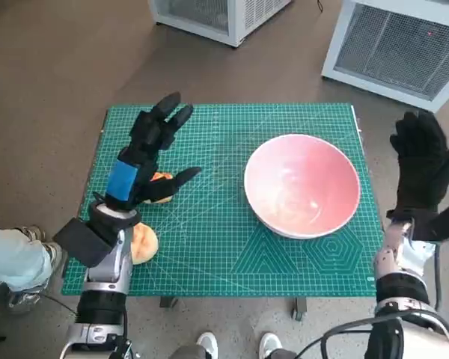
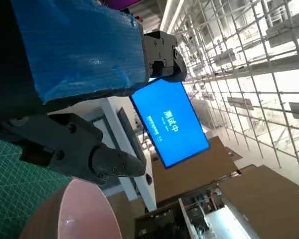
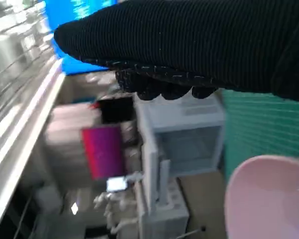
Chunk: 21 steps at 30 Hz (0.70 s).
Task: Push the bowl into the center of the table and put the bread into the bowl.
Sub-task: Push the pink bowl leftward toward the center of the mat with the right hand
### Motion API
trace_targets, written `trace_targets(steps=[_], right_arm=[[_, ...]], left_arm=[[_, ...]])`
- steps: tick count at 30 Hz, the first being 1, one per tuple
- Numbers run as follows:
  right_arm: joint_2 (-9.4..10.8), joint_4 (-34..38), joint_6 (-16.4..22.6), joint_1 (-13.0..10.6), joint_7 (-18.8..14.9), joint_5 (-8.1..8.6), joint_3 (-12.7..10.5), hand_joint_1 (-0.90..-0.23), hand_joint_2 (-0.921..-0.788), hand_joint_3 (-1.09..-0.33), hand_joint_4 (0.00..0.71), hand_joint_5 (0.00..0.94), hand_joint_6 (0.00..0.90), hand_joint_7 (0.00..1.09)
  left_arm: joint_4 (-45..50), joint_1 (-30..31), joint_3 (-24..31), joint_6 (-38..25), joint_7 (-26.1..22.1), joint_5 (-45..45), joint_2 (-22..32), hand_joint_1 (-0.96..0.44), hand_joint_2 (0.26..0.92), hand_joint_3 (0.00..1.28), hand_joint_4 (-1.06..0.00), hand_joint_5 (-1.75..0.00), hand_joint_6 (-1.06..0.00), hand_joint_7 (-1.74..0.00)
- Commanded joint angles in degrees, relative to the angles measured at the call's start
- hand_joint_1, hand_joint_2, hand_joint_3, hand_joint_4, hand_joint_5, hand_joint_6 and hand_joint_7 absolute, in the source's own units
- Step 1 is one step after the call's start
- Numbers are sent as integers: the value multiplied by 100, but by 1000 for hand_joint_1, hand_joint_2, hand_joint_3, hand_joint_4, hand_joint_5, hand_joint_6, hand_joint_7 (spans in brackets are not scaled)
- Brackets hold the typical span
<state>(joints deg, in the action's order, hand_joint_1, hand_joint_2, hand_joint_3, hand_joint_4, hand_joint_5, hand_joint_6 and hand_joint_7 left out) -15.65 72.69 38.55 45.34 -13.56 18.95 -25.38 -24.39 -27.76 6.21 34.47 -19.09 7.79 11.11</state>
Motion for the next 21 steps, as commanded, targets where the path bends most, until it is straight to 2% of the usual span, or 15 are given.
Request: trace_targets(steps=[1,5,12,21], right_arm=[[132,185,-360,-99,133,-38,-69,-550,-921,-809,260,8,180,386],[215,240,-557,-126,186,-124,-39,-546,-921,-829,260,3,201,328],[378,300,-860,-125,236,-239,-16,-545,-921,-857,260,2,210,292],[686,310,-1166,48,152,-146,-109,-532,-921,-870,263,2,233,272]], left_arm=[[-36,17,32,79,27,-6,45,-268,921,159,-280,-168,-33,-501],[-54,3,35,76,10,-2,58,-271,921,159,-281,-168,-35,-499],[-45,0,41,37,-33,38,77,-272,921,159,-281,-168,-36,-496],[66,62,86,-5,-116,119,130,-272,921,158,-281,-168,-38,-492]])
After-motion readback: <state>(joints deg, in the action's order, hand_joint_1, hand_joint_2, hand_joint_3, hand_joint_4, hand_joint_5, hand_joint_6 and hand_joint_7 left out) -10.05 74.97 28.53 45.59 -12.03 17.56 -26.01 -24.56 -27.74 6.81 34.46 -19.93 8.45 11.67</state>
